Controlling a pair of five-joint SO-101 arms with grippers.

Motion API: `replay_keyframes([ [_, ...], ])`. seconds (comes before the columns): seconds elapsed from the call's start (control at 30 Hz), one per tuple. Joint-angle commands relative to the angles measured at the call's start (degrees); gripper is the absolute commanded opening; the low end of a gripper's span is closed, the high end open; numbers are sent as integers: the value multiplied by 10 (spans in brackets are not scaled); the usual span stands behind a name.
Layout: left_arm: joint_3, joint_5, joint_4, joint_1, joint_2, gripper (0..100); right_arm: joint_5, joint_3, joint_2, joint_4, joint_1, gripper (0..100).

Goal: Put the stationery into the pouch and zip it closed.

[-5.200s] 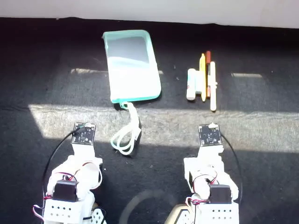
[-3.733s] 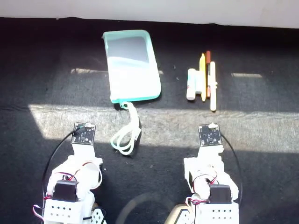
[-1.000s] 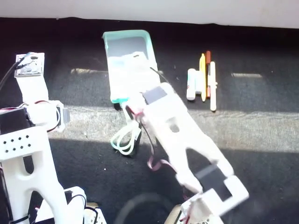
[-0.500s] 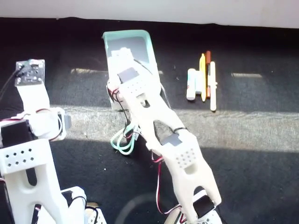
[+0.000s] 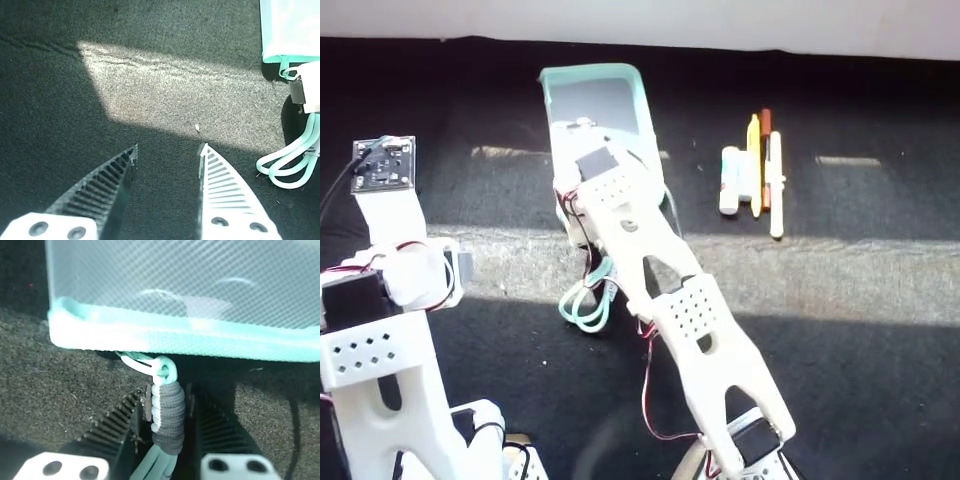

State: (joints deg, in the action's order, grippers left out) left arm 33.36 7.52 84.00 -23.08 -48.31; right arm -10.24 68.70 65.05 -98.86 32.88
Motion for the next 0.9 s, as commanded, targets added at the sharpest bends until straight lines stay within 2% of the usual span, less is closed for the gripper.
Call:
replay_keyframes([
  [0.0, -1, -5, -3, 9, -7, 206, 40, 20, -7, -20, -15, 17],
  [0.17, 28, -5, -7, 9, -7, 207, 49, 56, -75, -21, -29, 5],
  [0.57, 111, -5, -98, 10, -7, 207, 165, 14, -385, -21, -29, 5],
  [0.67, 66, -7, -104, 14, -9, 207, 167, -14, -440, -21, -29, 5],
  [0.77, -16, -11, -79, 47, -7, 208, 167, -50, -483, -21, -29, 5],
  [0.87, -98, -63, -43, 98, -7, 235, 183, -66, -517, -20, -16, 5],
])
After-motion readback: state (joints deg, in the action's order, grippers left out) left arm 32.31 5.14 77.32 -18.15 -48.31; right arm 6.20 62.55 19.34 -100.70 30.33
